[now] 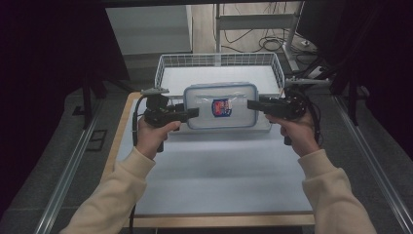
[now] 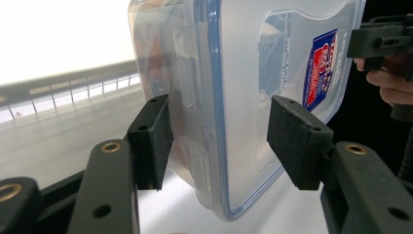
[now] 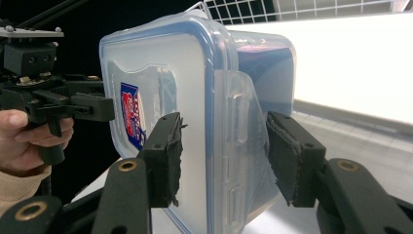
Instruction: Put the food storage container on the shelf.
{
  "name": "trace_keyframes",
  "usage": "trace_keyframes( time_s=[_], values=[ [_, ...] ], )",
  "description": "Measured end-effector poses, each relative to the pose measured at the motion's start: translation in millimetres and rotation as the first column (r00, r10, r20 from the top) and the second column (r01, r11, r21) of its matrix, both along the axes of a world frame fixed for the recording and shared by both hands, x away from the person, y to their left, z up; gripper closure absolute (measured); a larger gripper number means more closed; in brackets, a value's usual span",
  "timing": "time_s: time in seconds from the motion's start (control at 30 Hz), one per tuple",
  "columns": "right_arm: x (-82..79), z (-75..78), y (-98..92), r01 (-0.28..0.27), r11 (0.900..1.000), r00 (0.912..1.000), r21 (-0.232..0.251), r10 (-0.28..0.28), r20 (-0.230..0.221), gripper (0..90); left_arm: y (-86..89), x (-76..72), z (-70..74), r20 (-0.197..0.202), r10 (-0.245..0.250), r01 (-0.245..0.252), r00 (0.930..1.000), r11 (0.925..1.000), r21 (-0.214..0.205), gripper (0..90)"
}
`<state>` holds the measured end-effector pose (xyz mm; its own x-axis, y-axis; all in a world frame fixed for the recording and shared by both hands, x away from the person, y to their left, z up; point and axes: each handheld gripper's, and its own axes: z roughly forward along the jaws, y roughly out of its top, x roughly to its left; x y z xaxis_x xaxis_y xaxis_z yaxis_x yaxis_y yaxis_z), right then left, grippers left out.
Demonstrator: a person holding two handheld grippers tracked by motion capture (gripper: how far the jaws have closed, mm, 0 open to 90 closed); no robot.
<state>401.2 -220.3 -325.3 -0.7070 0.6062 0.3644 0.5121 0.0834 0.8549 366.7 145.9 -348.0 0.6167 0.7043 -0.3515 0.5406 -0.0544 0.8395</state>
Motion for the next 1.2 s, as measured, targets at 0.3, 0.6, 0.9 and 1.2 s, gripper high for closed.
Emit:
trace_keyframes(
  time_s=[0.3,0.6,0.9,1.2],
  values=[
    [21.4,14.9,5.5,0.01,0.9999,0.9999,-0.004,-0.01,-0.007,48.4,6.0,24.9,12.5,-0.01,-0.006,0.006,0.9999,0.9999,-0.011,43.0],
    [47.1,21.9,10.1,0.021,0.9998,0.9986,0.003,-0.021,-0.048,48.2,10.5,52.0,23.2,-0.04,-0.001,0.001,0.9992,0.9999,-0.016,43.0],
    [79.8,26.2,11.0,0.039,0.9977,0.9929,0.055,-0.032,-0.114,48.1,16.6,80.3,35.2,-0.069,-0.004,0.001,0.9976,0.9994,-0.034,43.8],
    [95.4,33.2,18.2,0.072,0.9973,0.9898,0.01,-0.07,-0.124,47.4,18.0,99.3,41.7,-0.119,0.01,-0.011,0.9929,0.9998,-0.015,43.4]
  ],
)
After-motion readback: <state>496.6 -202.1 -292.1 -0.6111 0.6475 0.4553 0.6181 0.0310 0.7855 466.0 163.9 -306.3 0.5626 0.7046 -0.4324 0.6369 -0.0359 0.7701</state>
